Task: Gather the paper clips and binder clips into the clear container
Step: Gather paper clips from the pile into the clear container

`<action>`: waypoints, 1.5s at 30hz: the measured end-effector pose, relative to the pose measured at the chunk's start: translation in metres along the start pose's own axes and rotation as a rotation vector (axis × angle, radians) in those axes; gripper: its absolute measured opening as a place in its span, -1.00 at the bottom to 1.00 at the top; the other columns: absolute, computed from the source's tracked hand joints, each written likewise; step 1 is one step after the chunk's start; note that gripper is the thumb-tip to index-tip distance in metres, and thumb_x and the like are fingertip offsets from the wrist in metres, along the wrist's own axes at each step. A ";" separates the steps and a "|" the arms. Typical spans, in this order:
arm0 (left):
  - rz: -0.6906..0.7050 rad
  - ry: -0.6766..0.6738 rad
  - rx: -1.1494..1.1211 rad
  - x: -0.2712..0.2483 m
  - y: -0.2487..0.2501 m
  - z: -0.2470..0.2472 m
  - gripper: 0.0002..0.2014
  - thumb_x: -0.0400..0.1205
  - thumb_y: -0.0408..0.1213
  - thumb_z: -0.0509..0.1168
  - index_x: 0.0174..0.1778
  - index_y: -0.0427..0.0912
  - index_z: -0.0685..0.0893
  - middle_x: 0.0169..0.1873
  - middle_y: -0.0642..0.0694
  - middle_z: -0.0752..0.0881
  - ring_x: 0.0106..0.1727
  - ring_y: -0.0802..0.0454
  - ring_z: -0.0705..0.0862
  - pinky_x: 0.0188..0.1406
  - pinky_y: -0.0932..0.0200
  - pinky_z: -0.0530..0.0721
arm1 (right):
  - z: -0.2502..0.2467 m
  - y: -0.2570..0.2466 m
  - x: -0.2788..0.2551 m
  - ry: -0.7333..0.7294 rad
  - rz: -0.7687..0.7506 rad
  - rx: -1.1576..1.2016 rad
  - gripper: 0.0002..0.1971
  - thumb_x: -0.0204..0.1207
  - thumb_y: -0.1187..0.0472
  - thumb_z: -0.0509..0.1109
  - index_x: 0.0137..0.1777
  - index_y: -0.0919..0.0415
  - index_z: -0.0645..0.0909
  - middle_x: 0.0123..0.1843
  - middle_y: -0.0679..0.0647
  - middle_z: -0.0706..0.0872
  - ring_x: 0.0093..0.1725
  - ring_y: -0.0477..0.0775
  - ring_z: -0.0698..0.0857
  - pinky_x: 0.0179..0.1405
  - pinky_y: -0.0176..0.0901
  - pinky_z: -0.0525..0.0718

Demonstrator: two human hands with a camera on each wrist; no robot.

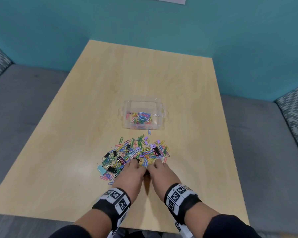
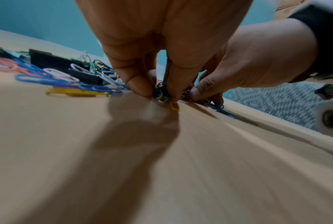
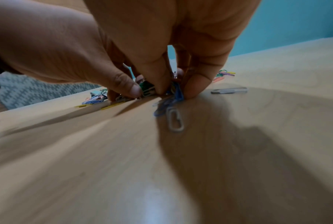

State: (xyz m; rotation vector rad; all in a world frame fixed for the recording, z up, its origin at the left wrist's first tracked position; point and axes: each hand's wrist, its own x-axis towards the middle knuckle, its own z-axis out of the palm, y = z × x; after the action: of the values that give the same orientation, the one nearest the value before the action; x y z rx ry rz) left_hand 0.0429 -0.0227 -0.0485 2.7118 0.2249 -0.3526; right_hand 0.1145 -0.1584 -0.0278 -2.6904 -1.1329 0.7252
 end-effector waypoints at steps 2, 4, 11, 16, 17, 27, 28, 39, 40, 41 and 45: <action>0.012 -0.046 0.038 0.001 -0.001 -0.001 -0.77 0.37 -0.45 0.36 -0.19 -0.07 0.51 -0.16 -0.09 0.46 -0.19 -0.11 0.52 -0.37 0.10 0.46 | -0.007 -0.001 -0.002 -0.022 -0.021 -0.015 -0.62 0.38 0.50 0.16 0.18 0.21 0.46 0.17 0.23 0.46 0.07 0.27 0.50 -0.19 -0.01 0.32; 0.036 -0.068 0.069 0.001 -0.003 -0.002 -0.73 0.31 -0.46 0.40 -0.21 -0.05 0.52 -0.22 -0.07 0.46 -0.28 -0.08 0.52 -0.44 0.11 0.45 | -0.013 -0.001 -0.004 -0.041 -0.034 -0.030 -0.60 0.37 0.52 0.17 0.19 0.23 0.44 0.17 0.24 0.46 0.09 0.28 0.52 -0.19 -0.01 0.32; 0.054 -0.066 0.013 -0.002 -0.004 -0.013 -0.89 0.52 -0.37 0.33 -0.14 -0.09 0.55 -0.16 -0.09 0.50 -0.28 -0.09 0.54 -0.38 0.08 0.38 | -0.028 0.002 -0.004 -0.121 -0.043 -0.021 -0.60 0.29 0.55 0.29 0.07 0.20 0.40 0.12 0.22 0.47 -0.02 0.25 0.51 -0.24 -0.03 0.30; 0.010 -0.114 -0.071 -0.002 -0.007 -0.020 -0.84 0.62 -0.18 0.23 -0.24 -0.04 0.40 -0.20 0.00 0.40 -0.19 -0.14 0.59 -0.27 0.05 0.44 | -0.027 0.010 0.003 -0.122 0.051 0.048 -0.76 0.43 0.47 0.18 -0.16 0.10 0.29 -0.11 0.10 0.43 -0.28 0.23 0.47 -0.48 -0.05 0.31; -0.007 -0.125 -0.093 -0.002 -0.008 -0.023 -0.81 0.61 -0.15 0.24 -0.26 -0.04 0.37 -0.21 0.00 0.41 -0.17 -0.13 0.58 -0.26 0.05 0.44 | -0.029 0.013 0.006 -0.127 0.054 0.078 -0.82 0.46 0.44 0.16 -0.16 0.12 0.34 -0.12 0.10 0.48 -0.25 0.24 0.52 -0.40 -0.04 0.38; -0.129 -0.090 -0.411 0.046 -0.023 -0.098 -0.86 0.51 -0.13 0.41 -0.29 -0.05 0.63 -0.40 0.01 0.67 -0.47 0.13 0.59 -0.44 0.13 0.63 | -0.103 0.026 0.053 -0.216 0.235 0.772 -0.83 0.44 0.43 0.27 -0.25 0.19 0.62 -0.45 0.18 0.67 -0.51 0.15 0.63 -0.41 0.21 0.67; -0.146 -0.046 -0.403 0.058 -0.026 -0.109 -0.87 0.53 -0.13 0.41 -0.30 -0.02 0.63 -0.42 0.02 0.68 -0.46 0.11 0.62 -0.46 0.15 0.63 | -0.114 0.027 0.064 -0.175 0.253 0.806 -0.84 0.46 0.44 0.29 -0.24 0.21 0.64 -0.45 0.19 0.68 -0.50 0.15 0.65 -0.36 0.27 0.69; -0.172 0.189 -0.305 0.140 -0.038 -0.151 -0.72 0.53 -0.09 0.39 0.15 -0.02 0.69 -0.03 -0.06 0.68 -0.04 -0.05 0.65 -0.04 0.12 0.56 | -0.155 0.012 0.138 0.123 0.424 1.239 -0.86 0.54 0.44 0.34 0.04 0.25 0.60 -0.17 0.27 0.65 -0.18 0.28 0.70 0.07 0.29 0.73; -0.173 0.214 -0.324 0.135 -0.040 -0.152 -0.67 0.53 -0.07 0.40 0.20 -0.02 0.67 0.00 -0.06 0.66 -0.04 -0.04 0.65 0.00 0.11 0.56 | -0.157 0.012 0.131 0.113 0.419 1.301 -0.80 0.57 0.41 0.34 0.16 0.26 0.57 -0.11 0.23 0.64 -0.12 0.25 0.66 0.10 0.26 0.72; -0.167 0.242 -0.334 0.128 -0.042 -0.152 -0.67 0.53 -0.06 0.39 0.21 -0.02 0.67 0.01 -0.06 0.64 -0.06 -0.02 0.65 0.01 0.10 0.57 | -0.156 0.015 0.123 0.113 0.404 1.319 -0.75 0.58 0.37 0.34 0.25 0.24 0.55 -0.04 0.17 0.62 -0.06 0.21 0.64 0.10 0.22 0.73; -0.110 0.284 -0.399 0.069 -0.044 -0.142 -0.76 0.55 -0.11 0.39 0.13 -0.01 0.69 -0.05 0.01 0.63 -0.17 0.13 0.64 -0.11 0.17 0.53 | -0.128 0.041 0.071 0.185 0.308 0.939 -0.67 0.56 0.21 0.36 0.32 0.07 0.57 0.21 0.05 0.64 0.10 0.04 0.66 0.09 0.10 0.73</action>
State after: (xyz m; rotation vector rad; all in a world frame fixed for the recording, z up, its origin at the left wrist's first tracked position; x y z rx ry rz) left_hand 0.1296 0.0822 0.0431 2.3478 0.4710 0.0491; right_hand 0.2454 -0.1296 0.0449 -2.0415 -0.2054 0.7654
